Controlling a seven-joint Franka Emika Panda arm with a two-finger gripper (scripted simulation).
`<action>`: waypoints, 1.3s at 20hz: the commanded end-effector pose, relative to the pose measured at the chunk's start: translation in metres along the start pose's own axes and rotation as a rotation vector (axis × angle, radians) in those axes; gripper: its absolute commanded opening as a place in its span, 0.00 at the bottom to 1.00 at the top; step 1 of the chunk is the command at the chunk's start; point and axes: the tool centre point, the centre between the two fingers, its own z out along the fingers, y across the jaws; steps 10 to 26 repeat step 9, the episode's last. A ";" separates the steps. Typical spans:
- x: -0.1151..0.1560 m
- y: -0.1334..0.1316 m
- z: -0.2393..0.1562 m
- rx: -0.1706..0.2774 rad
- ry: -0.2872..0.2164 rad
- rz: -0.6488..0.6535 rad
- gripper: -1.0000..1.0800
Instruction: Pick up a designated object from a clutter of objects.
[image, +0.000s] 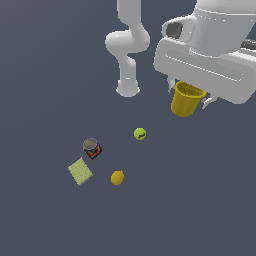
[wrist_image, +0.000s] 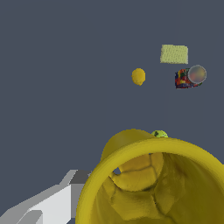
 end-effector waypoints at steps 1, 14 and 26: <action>-0.003 -0.002 -0.012 0.000 0.000 0.001 0.00; -0.006 -0.006 -0.024 0.000 -0.001 0.001 0.00; -0.006 -0.006 -0.024 0.000 -0.001 0.001 0.00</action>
